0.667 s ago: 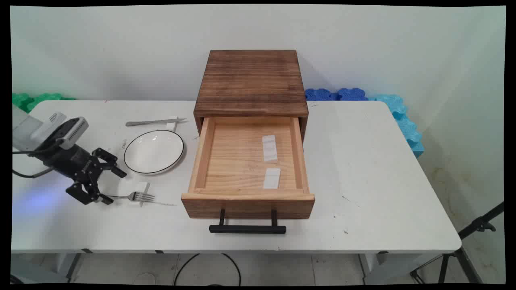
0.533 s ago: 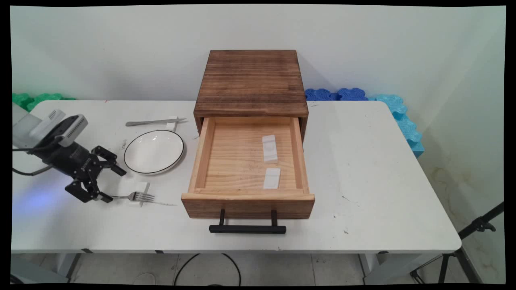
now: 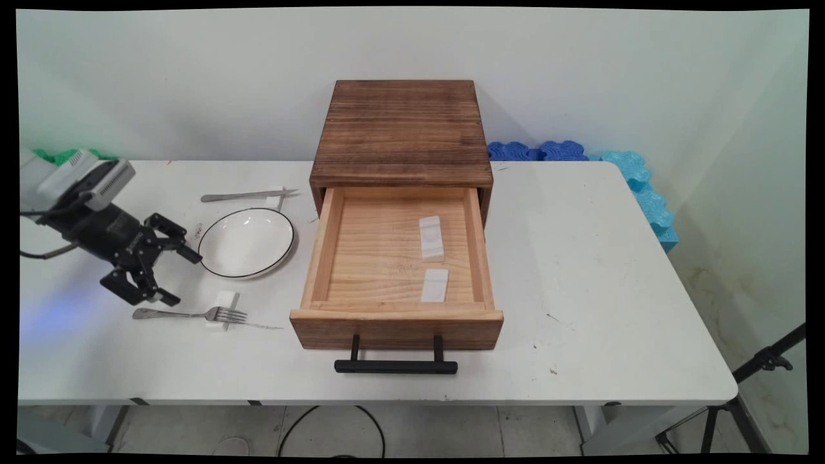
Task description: Pick up the knife from the left of the white plate
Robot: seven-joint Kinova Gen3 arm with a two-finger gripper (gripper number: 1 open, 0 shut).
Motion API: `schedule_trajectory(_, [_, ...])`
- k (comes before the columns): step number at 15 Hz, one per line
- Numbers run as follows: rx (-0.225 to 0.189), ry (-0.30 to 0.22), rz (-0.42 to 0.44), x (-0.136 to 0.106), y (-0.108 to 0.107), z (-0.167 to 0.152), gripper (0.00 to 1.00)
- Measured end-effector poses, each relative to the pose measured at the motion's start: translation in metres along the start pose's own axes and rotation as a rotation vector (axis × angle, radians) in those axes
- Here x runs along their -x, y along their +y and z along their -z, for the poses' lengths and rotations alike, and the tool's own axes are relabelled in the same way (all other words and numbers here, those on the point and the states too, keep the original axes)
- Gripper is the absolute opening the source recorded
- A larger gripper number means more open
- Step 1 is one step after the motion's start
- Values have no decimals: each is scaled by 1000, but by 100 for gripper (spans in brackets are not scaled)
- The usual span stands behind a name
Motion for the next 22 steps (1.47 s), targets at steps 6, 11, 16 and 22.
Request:
schedule_trajectory(6, [-32,17,-17,-34,-4,33,100])
schedule_trajectory(11, [-64,41,-26,-68,-8,56,100])
schedule_trajectory(16, [-90,69,-28,-101,-9,73,100])
schedule_trajectory(22, [-115,99,-29,-137,-9,85,100])
